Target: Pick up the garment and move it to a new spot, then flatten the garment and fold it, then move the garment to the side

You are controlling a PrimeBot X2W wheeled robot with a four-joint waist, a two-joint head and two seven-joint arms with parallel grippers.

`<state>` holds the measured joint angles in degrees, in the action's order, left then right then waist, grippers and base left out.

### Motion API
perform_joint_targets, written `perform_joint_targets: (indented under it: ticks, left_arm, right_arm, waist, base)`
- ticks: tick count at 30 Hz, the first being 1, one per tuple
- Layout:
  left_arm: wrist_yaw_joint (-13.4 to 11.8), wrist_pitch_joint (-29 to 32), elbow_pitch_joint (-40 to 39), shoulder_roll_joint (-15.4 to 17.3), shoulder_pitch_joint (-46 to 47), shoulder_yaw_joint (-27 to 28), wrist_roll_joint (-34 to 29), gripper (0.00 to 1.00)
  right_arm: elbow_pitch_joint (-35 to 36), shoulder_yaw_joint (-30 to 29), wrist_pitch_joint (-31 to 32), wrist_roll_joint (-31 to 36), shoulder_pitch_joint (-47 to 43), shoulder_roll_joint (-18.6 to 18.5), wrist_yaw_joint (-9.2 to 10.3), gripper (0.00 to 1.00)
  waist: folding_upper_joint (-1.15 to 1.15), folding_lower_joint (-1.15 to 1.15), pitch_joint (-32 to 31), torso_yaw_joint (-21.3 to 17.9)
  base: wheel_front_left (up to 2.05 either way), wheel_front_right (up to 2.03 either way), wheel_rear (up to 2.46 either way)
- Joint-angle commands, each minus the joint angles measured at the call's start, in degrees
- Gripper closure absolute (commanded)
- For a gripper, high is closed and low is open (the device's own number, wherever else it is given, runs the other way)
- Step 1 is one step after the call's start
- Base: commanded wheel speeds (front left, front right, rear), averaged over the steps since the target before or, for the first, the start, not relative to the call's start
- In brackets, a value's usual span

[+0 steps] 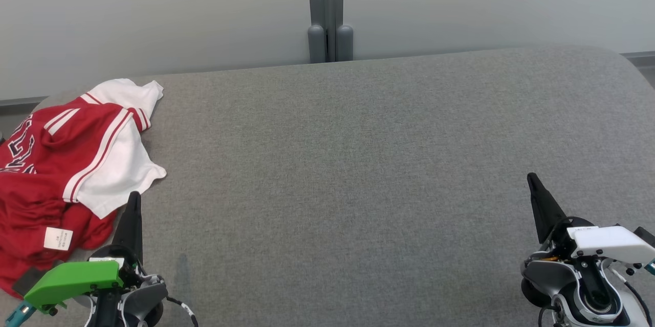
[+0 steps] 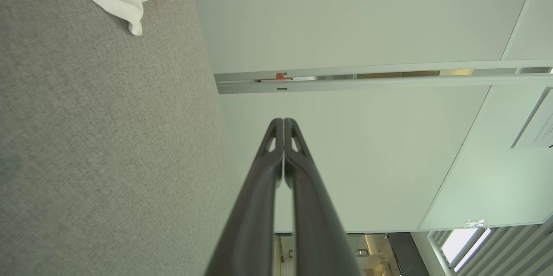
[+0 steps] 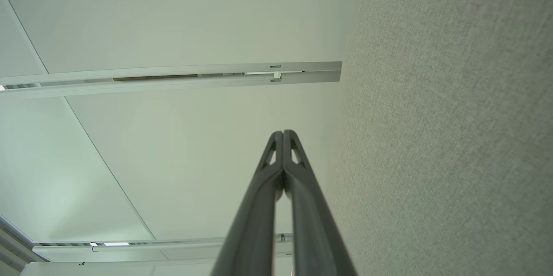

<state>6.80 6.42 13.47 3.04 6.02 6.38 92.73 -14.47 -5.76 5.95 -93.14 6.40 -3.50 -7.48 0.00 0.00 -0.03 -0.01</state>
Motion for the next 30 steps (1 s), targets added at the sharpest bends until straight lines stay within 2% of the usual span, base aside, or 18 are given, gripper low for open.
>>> perform_joint_targets:
  ticks: [1,30]
  left_arm:
    - [-0.12,0.09,0.11,0.04,1.18,0.20,-0.48,1.00]
    - [-0.12,0.11,0.11,0.01,1.19,0.23,-0.52,1.00]
  right_arm:
    - [-0.08,-0.12,0.09,0.20,0.86,0.01,-0.02,1.00]
    - [-0.09,-0.18,0.17,0.29,0.87,0.06,-0.02,1.00]
  waist:
    - [0.00,0.00,0.00,0.00]
    - [0.00,0.00,0.00,0.00]
  base:
    - [0.00,0.00,0.00]
    - [0.00,0.00,0.00]
